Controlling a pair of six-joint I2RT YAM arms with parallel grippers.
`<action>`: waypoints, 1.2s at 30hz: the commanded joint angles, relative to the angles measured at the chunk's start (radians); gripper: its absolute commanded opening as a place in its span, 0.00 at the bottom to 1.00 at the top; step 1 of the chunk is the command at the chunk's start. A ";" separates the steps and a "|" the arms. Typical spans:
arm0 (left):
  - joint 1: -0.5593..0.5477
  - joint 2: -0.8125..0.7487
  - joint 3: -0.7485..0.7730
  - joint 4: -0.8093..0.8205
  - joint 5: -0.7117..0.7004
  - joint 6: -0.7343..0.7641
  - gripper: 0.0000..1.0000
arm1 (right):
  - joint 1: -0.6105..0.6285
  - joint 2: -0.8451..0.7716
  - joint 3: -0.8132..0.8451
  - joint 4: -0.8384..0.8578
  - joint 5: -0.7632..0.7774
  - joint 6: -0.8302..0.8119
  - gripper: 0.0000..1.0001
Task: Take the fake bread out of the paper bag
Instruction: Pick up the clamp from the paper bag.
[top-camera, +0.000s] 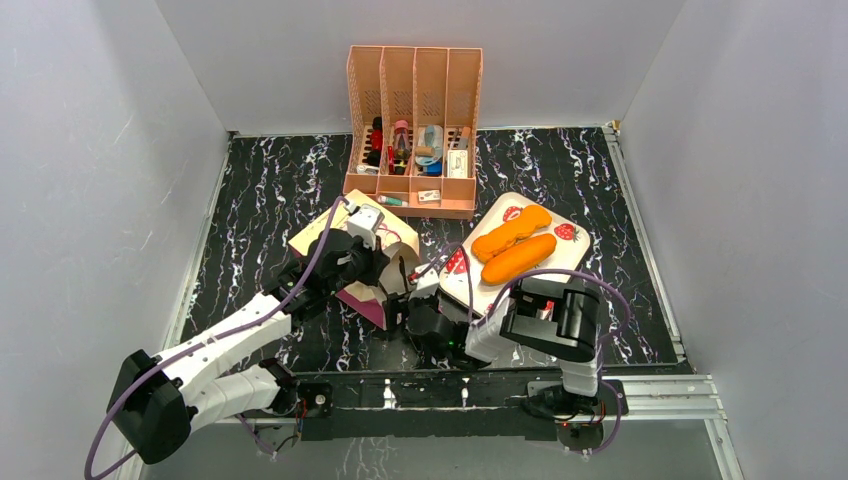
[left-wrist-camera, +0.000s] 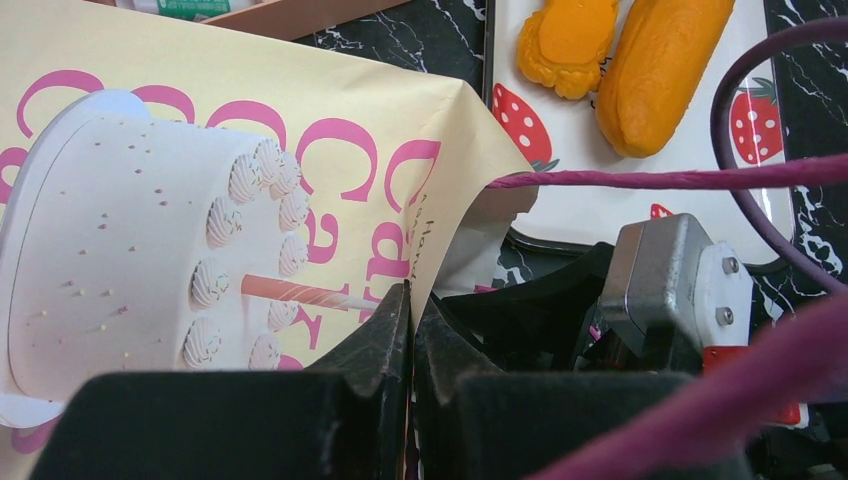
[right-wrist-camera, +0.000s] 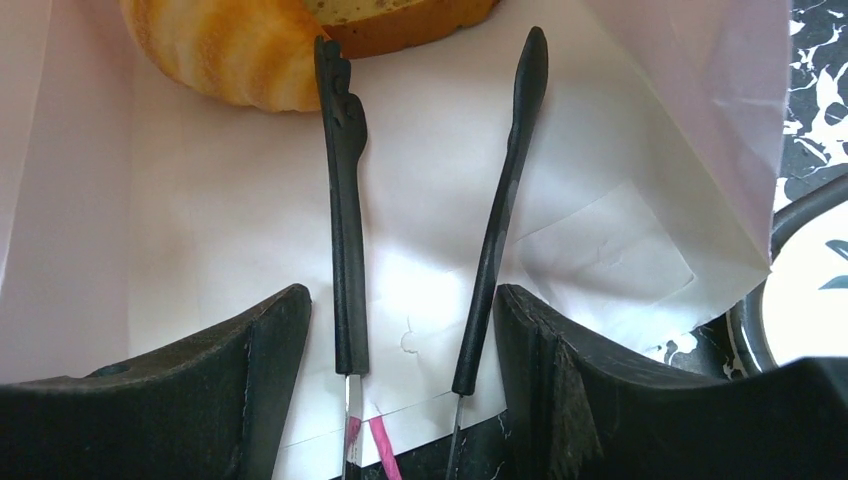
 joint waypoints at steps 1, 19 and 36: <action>-0.001 -0.009 0.010 0.038 0.002 -0.009 0.00 | 0.033 0.057 -0.039 -0.023 0.082 0.001 0.66; -0.001 -0.040 0.015 0.030 -0.051 -0.031 0.00 | 0.067 0.006 -0.128 0.077 0.094 0.019 0.24; -0.001 -0.068 0.029 0.001 -0.026 -0.007 0.00 | -0.335 -0.290 -0.085 -0.165 -0.682 0.449 0.17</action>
